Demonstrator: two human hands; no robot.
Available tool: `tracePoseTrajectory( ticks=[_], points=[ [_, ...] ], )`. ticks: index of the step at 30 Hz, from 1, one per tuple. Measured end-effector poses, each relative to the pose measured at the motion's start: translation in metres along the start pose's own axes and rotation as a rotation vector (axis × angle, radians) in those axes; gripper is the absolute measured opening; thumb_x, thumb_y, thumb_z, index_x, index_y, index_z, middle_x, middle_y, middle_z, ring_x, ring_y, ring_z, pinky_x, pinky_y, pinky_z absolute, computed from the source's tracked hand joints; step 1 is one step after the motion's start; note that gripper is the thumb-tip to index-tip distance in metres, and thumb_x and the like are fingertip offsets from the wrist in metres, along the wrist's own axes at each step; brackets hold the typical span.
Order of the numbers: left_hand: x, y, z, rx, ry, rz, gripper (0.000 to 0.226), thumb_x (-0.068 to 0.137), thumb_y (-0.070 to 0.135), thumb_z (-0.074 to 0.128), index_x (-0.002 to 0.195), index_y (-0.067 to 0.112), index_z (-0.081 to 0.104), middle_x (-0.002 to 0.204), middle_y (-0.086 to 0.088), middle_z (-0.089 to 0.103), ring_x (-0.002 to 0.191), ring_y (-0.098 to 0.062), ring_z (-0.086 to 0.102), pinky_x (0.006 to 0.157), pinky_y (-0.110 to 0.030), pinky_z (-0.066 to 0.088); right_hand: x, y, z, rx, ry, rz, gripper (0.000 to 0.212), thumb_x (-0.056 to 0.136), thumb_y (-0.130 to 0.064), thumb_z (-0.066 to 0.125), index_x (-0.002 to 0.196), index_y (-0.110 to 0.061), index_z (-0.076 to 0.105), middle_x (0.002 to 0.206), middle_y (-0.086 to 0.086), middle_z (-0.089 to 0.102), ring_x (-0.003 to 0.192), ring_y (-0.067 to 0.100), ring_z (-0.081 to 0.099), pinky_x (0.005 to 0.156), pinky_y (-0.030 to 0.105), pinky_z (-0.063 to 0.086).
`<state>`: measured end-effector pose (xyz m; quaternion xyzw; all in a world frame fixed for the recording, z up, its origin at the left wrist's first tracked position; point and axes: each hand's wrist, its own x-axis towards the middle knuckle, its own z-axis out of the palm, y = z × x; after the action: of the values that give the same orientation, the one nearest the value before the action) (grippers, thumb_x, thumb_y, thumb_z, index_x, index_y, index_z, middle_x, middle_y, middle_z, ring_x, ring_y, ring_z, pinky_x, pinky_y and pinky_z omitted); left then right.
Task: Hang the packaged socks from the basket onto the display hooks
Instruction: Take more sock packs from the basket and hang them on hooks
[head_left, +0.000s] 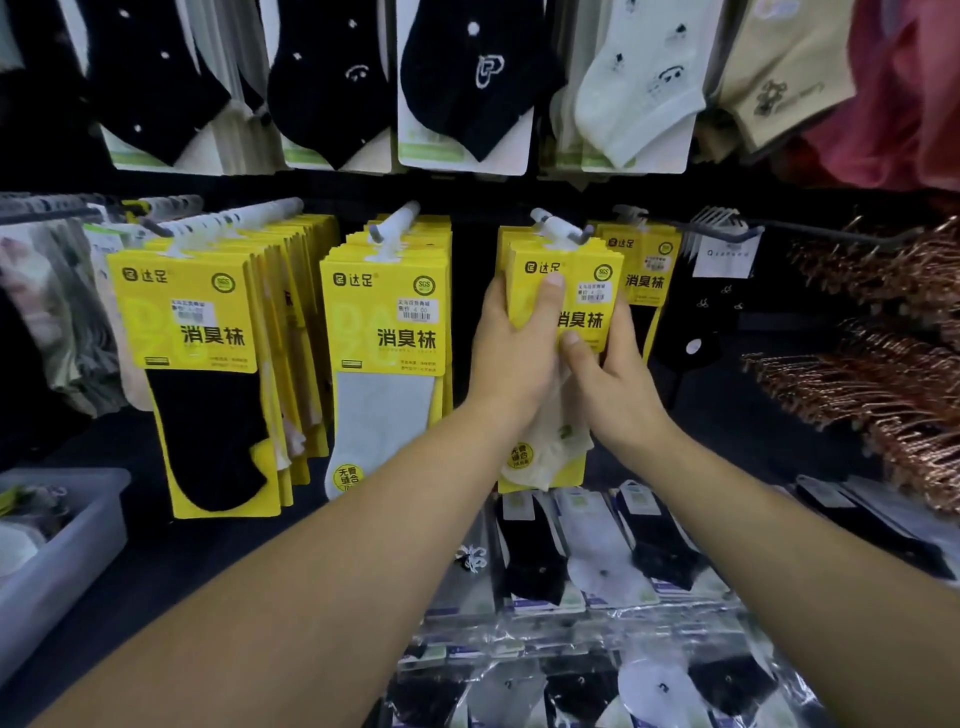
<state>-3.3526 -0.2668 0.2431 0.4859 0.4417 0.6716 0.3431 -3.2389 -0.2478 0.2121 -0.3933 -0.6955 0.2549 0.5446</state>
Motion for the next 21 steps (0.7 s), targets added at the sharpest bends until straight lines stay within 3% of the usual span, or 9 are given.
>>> tracePoseTrajectory(
  ticks=[3, 7, 9, 12, 16, 19, 21],
  points=[
    [0.016, 0.000, 0.006, 0.022, 0.058, -0.041, 0.033, 0.104, 0.044, 0.064, 0.132, 0.027, 0.067, 0.114, 0.009, 0.078, 0.104, -0.009, 0.075, 0.092, -0.032, 0.058, 0.014, 0.006, 0.002, -0.037, -0.010, -0.022, 0.058, 0.104, -0.028, 0.047, 0.154, -0.032, 0.020, 0.113, -0.047, 0.055, 0.104, -0.019, 0.057, 0.079, -0.001, 0.040],
    [0.035, -0.003, 0.013, 0.051, 0.107, -0.101, 0.039, 0.103, 0.048, 0.065, 0.132, 0.023, 0.068, 0.120, 0.001, 0.077, 0.112, -0.020, 0.073, 0.105, -0.047, 0.057, 0.035, 0.013, 0.004, -0.075, -0.057, -0.021, 0.054, 0.103, -0.033, 0.049, 0.150, -0.037, 0.023, 0.121, -0.040, 0.056, 0.111, -0.003, 0.063, 0.089, 0.015, 0.045],
    [0.043, -0.005, 0.016, 0.058, 0.117, -0.125, 0.039, 0.103, 0.049, 0.064, 0.131, 0.022, 0.067, 0.121, 0.001, 0.076, 0.113, -0.021, 0.072, 0.106, -0.047, 0.056, 0.045, 0.016, 0.006, -0.090, -0.065, -0.019, 0.052, 0.103, -0.030, 0.050, 0.148, -0.035, 0.025, 0.123, -0.034, 0.057, 0.110, -0.009, 0.060, 0.088, 0.011, 0.044],
    [0.054, -0.009, 0.020, 0.064, 0.128, -0.140, 0.035, 0.104, 0.049, 0.062, 0.126, 0.021, 0.066, 0.120, 0.000, 0.075, 0.113, -0.023, 0.071, 0.106, -0.045, 0.055, 0.058, 0.021, 0.007, -0.153, -0.064, -0.024, 0.057, 0.103, -0.027, 0.050, 0.150, -0.032, 0.020, 0.116, -0.038, 0.048, 0.095, -0.028, 0.050, 0.075, -0.006, 0.035],
    [0.060, -0.012, 0.020, 0.109, 0.118, -0.144, 0.043, 0.105, 0.050, 0.059, 0.135, 0.020, 0.062, 0.119, 0.003, 0.071, 0.119, -0.027, 0.068, 0.103, -0.039, 0.052, 0.066, 0.024, 0.007, -0.213, -0.081, -0.003, 0.060, 0.102, -0.030, 0.050, 0.152, -0.035, 0.016, 0.120, -0.024, 0.049, 0.088, -0.020, 0.049, 0.066, -0.010, 0.031],
    [0.055, -0.014, 0.018, 0.147, 0.103, -0.159, 0.056, 0.106, 0.047, 0.058, 0.153, 0.019, 0.047, 0.139, -0.003, 0.067, 0.129, -0.029, 0.063, 0.112, -0.048, 0.049, 0.061, 0.025, 0.004, -0.217, -0.073, -0.016, 0.059, 0.101, -0.028, 0.051, 0.152, -0.032, 0.021, 0.130, -0.022, 0.052, 0.104, -0.014, 0.053, 0.082, -0.002, 0.035],
    [0.046, -0.014, 0.017, 0.184, 0.095, -0.190, 0.072, 0.107, 0.044, 0.058, 0.166, 0.017, 0.027, 0.154, -0.006, 0.057, 0.141, -0.030, 0.054, 0.118, -0.051, 0.044, 0.049, 0.023, 0.002, -0.210, -0.070, 0.003, 0.064, 0.101, -0.031, 0.053, 0.154, -0.028, 0.019, 0.136, -0.020, 0.052, 0.121, -0.002, 0.051, 0.094, 0.012, 0.040]
  ],
)
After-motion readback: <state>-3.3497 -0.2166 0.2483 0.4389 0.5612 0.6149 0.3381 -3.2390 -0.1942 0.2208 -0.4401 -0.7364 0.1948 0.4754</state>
